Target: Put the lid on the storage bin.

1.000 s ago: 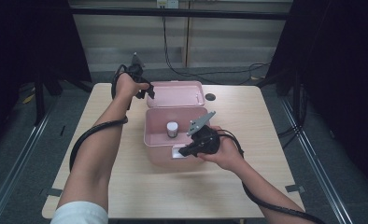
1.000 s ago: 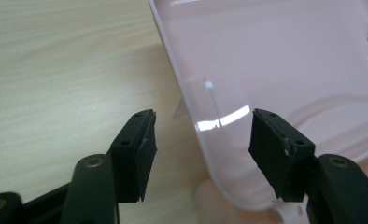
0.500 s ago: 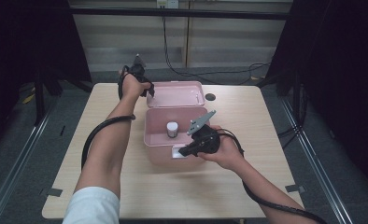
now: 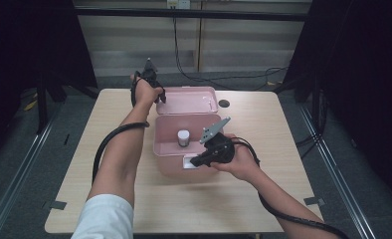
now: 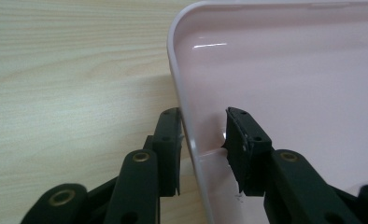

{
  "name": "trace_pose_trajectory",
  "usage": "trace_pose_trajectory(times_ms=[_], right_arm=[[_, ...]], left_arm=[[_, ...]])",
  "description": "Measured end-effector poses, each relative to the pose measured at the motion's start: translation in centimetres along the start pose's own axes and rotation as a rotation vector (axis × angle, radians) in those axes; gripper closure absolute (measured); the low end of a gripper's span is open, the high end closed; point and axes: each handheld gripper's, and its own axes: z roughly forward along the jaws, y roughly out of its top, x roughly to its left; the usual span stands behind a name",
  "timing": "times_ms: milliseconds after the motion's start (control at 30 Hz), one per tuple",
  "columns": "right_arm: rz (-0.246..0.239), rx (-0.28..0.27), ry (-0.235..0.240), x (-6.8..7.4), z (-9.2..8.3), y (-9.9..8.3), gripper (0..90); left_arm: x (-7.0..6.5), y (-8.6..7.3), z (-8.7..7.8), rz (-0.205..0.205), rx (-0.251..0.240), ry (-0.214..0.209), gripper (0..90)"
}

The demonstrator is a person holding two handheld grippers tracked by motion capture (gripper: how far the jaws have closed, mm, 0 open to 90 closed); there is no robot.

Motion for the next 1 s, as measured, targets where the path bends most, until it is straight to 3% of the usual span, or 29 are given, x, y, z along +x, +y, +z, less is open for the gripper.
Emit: trace_pose_trajectory(times_ms=[133,400,433,467,567,633,700,833,1000], right_arm=[[0.011,-0.001,0.003,0.0,0.0,0.0,90.0],[0.014,-0.003,0.003,0.0,0.0,0.0,90.0],[0.015,-0.003,0.003,0.0,0.0,0.0,90.0],[0.015,-0.004,0.004,0.0,0.0,-0.1,90.0],[0.016,-0.004,0.005,0.0,0.0,-0.1,90.0],[0.016,-0.005,0.007,-0.1,0.0,-0.1,90.0],[0.018,-0.005,0.007,-0.1,0.0,-0.1,90.0],[0.017,-0.004,0.004,0.0,0.1,0.0,90.0],[0.023,-0.006,0.001,0.0,0.1,-0.1,90.0]], left_arm=[[0.0,0.1,0.0,0.023,-0.003,0.004,66.1],[0.1,0.3,0.4,-0.014,-0.016,0.004,65.9],[0.1,0.3,0.4,-0.032,-0.022,0.011,67.6],[0.1,0.4,0.3,-0.017,-0.019,0.019,69.8],[0.2,0.4,-0.1,-0.038,-0.014,0.035,79.4],[0.3,0.4,-0.3,-0.057,-0.013,0.026,83.7],[0.2,0.4,-0.5,-0.043,-0.003,0.036,84.4],[-0.3,0.4,-0.9,-0.056,-0.018,0.059,85.3],[-0.5,0.4,-1.7,-0.055,-0.037,0.05,85.8]])
